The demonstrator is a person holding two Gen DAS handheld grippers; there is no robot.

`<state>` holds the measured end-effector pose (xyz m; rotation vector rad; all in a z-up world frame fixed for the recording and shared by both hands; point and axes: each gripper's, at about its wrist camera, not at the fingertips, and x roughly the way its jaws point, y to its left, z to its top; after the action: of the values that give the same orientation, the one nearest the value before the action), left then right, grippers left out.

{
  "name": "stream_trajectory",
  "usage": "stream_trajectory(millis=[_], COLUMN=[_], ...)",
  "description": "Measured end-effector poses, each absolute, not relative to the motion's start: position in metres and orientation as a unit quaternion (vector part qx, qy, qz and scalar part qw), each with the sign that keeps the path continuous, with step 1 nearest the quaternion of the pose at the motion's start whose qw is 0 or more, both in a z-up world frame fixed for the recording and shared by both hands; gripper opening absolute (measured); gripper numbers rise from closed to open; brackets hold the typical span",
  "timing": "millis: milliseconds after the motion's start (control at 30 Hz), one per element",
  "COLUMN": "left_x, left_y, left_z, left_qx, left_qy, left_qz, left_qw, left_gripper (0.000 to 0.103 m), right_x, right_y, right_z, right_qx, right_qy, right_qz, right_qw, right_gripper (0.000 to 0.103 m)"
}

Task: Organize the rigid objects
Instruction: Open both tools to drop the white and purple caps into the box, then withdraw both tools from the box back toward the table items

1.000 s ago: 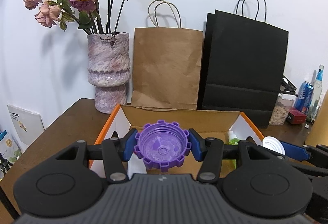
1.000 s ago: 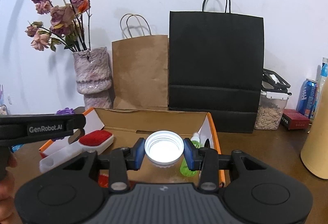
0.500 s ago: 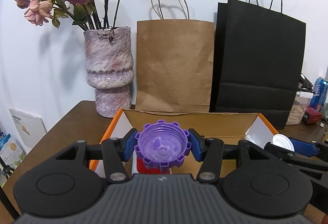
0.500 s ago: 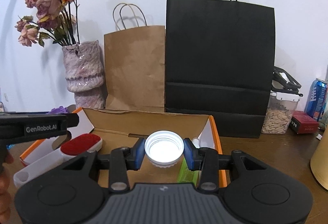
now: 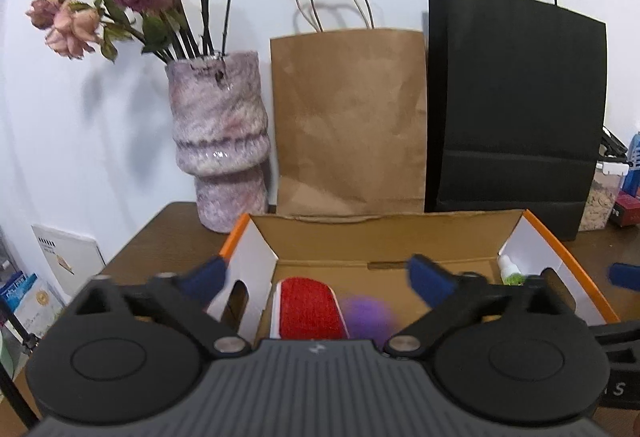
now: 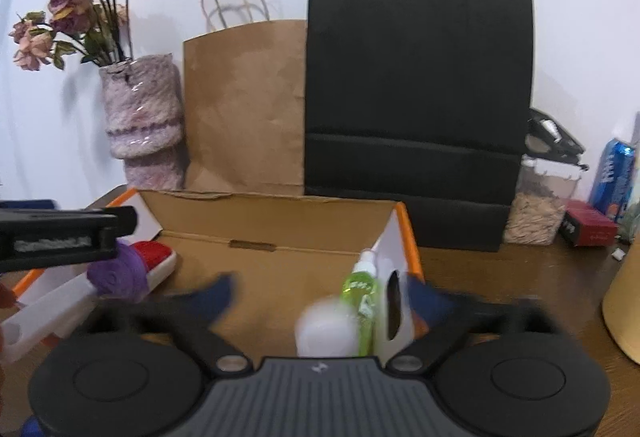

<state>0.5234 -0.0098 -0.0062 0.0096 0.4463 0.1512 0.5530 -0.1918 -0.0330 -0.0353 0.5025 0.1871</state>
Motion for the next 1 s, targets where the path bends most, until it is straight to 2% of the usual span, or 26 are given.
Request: stream_trajectory(millis=[1000], left_x=[0.489], left_y=[-0.003], left_z=[0.007], left_qx=[-0.015], left_qy=[0.199], left_qz=[0.063], left_qw=[0.978], left_gripper=[0.103], right_x=[0.521], right_y=[-0.201], right_z=[-0.016], right_qx=[-0.005], right_qy=[0.218], right_qz=[0.085], right_qw=[0.972], right_gripper=[0.103])
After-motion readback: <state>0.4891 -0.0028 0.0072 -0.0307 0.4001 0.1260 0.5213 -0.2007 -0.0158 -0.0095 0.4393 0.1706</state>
